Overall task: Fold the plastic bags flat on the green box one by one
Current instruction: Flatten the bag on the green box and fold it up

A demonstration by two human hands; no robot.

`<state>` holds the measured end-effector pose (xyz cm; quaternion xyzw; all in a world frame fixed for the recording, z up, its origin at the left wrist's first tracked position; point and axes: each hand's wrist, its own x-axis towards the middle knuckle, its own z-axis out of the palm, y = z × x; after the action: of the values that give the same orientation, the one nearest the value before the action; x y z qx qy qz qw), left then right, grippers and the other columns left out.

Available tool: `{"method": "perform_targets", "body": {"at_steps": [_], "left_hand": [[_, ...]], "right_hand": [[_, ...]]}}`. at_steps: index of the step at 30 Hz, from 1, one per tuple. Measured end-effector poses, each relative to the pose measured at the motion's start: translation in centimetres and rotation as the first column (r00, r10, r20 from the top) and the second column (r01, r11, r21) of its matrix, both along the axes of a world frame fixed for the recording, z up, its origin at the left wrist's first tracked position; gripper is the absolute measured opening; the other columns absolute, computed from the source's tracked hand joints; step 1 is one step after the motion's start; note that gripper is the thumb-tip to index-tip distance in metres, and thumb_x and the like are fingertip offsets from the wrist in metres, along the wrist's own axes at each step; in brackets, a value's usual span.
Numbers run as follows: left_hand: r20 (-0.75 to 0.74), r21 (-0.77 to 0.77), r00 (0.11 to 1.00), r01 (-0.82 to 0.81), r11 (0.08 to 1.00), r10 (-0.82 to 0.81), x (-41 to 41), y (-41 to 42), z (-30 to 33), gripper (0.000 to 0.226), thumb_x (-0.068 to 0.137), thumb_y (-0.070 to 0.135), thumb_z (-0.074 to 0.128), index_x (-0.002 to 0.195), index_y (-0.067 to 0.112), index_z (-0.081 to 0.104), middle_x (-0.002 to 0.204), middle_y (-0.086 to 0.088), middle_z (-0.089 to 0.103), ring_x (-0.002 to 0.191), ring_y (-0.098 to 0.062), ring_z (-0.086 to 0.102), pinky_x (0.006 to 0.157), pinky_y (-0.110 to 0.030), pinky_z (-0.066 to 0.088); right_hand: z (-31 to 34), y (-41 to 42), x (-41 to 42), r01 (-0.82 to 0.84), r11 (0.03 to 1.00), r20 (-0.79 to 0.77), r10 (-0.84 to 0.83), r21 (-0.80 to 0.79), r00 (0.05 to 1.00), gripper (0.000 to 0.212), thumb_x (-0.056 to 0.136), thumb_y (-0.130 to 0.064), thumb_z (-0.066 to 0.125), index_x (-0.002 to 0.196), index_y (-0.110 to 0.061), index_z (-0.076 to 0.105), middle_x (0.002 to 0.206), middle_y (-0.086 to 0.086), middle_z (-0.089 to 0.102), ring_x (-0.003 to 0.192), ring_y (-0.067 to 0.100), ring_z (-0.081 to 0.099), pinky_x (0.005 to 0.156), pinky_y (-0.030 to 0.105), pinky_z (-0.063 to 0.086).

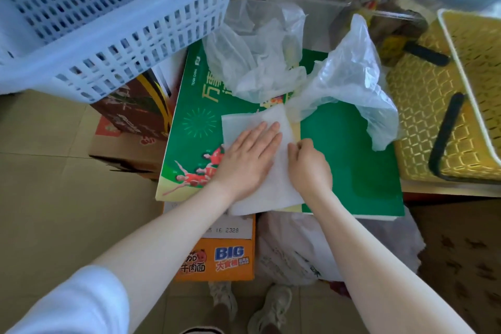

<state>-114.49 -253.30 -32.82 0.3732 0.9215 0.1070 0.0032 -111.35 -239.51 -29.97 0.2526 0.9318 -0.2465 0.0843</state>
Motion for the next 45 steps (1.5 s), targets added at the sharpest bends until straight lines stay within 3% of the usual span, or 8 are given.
{"method": "perform_targets", "body": {"at_steps": [7,12,16,25,30,37,42,45], "left_hand": [[0.092,-0.185,0.996,0.022,0.982,-0.005,-1.2,0.1,-0.1,0.074,0.084,0.056,0.007,0.147,0.018,0.013,0.154,-0.011,0.014,0.143,-0.025,0.005,0.110,-0.031,-0.012],[0.010,-0.138,1.000,0.024,0.990,-0.023,-1.3,0.1,0.1,0.064,0.087,0.048,0.029,0.132,0.005,0.048,0.125,-0.025,0.054,0.124,-0.040,0.045,0.108,-0.041,0.014],[0.022,-0.141,0.997,0.078,0.987,-0.075,-1.9,0.4,0.4,0.069,0.087,0.051,0.026,0.135,0.004,0.042,0.148,-0.018,0.029,0.137,-0.033,0.027,0.112,-0.038,0.006],[0.134,-0.181,0.991,0.051,0.982,-0.026,-2.8,1.0,-0.4,0.096,0.080,0.072,0.029,0.147,0.014,-0.007,0.155,-0.007,-0.015,0.141,-0.019,-0.016,0.114,-0.034,-0.013],[0.195,-0.220,0.980,0.068,0.973,-0.024,-3.3,1.0,0.0,0.120,0.058,0.091,0.027,0.146,0.018,-0.012,0.153,-0.006,-0.022,0.139,-0.025,-0.022,0.112,-0.037,-0.015],[0.152,-0.266,0.988,0.027,0.964,0.015,-1.8,-2.0,0.6,0.141,0.042,0.095,0.025,0.145,0.004,-0.007,0.153,-0.015,-0.015,0.141,-0.024,-0.016,0.111,-0.032,-0.017],[0.173,-0.245,0.977,-0.084,0.966,0.128,0.5,-3.4,0.6,0.137,0.045,0.092,0.027,0.144,-0.002,0.012,0.153,-0.022,0.005,0.142,-0.033,0.003,0.110,-0.032,-0.012],[0.176,-0.244,0.975,-0.087,0.966,0.133,0.4,-3.5,0.3,0.137,0.046,0.092,0.030,0.144,-0.001,0.011,0.153,-0.021,0.004,0.142,-0.031,0.002,0.111,-0.033,-0.010]], "right_hand": [[-0.4,0.6,4.0,-0.009,0.952,-0.176,-0.047,-0.305,0.983,0.025,0.089,-0.024,0.060,0.108,-0.008,0.055,0.090,0.001,0.061,0.084,0.021,0.055,0.064,0.022,0.035],[-0.5,-0.2,3.4,-0.026,0.975,-0.169,-0.012,-0.221,0.986,0.047,0.091,-0.025,0.057,0.055,-0.021,0.026,0.052,-0.005,0.027,0.059,0.022,0.030,0.052,0.029,0.023],[-0.3,0.0,3.0,0.085,0.977,-0.091,-0.104,-0.197,0.990,0.052,0.095,-0.030,0.046,0.050,-0.016,0.025,0.048,0.002,0.027,0.057,0.026,0.034,0.055,0.032,0.023],[-0.5,-0.2,3.0,-0.062,0.982,-0.104,0.081,0.178,0.991,0.032,0.090,-0.011,0.045,0.122,-0.007,0.046,0.109,0.018,0.059,0.094,0.039,0.057,0.067,0.038,0.043],[-3.2,0.5,4.9,-0.462,0.790,-0.161,0.558,0.403,0.814,0.047,0.081,-0.011,0.037,0.123,-0.006,0.059,0.131,0.011,0.056,0.120,0.029,0.055,0.093,0.040,0.048],[-1.7,1.1,5.2,-0.526,0.802,-0.050,0.560,0.283,0.827,0.055,0.086,-0.030,0.031,0.131,-0.005,0.052,0.139,0.010,0.050,0.126,0.026,0.049,0.102,0.044,0.038],[-0.5,0.3,2.0,-0.427,0.822,-0.181,0.517,0.376,0.837,0.038,0.088,-0.031,0.037,0.093,-0.004,0.063,0.098,0.013,0.064,0.085,0.034,0.061,0.067,0.036,0.049],[-1.6,-0.6,-0.1,-0.493,0.765,-0.137,0.588,0.414,0.797,0.049,0.087,-0.034,0.041,0.119,0.002,0.055,0.125,0.019,0.054,0.120,0.034,0.046,0.098,0.040,0.038]]}}
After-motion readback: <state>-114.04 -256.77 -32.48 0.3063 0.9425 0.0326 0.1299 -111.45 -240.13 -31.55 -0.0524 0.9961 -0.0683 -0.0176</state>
